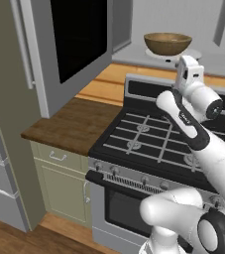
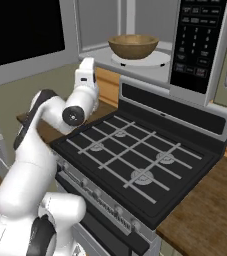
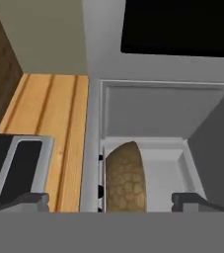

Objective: Pick the onion from the sink and place it in the bowl. Then pick the bowl and place it in the microwave. Then close the microwave door and press the start button.

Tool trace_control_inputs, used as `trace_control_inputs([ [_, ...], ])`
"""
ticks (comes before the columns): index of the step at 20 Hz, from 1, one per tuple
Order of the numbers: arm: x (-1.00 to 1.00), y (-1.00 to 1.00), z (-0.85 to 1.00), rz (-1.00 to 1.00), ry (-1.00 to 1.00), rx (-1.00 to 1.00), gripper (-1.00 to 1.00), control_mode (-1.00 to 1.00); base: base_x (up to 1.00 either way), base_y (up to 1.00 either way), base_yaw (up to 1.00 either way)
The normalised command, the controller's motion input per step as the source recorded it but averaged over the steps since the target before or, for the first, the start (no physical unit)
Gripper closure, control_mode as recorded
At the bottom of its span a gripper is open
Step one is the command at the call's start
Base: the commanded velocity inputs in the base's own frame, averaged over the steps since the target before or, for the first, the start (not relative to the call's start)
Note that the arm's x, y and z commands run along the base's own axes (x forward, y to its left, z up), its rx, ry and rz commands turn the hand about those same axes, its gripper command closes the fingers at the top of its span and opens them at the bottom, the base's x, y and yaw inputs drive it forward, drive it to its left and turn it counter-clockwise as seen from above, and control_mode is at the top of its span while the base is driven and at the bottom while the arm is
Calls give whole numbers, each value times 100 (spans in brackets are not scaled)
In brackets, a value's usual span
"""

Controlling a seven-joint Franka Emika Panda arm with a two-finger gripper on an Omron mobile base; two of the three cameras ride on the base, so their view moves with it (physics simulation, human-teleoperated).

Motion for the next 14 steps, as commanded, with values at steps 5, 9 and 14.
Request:
trace_control_inputs([
  [5,-100,0,97,0,26,0,-100,-100,0,0,0],
  [9,-100,0,69,0,33,4,-100,-100,0,0,0],
  [14,-100,24,-1,0,9,12,-100,-100,0,0,0],
])
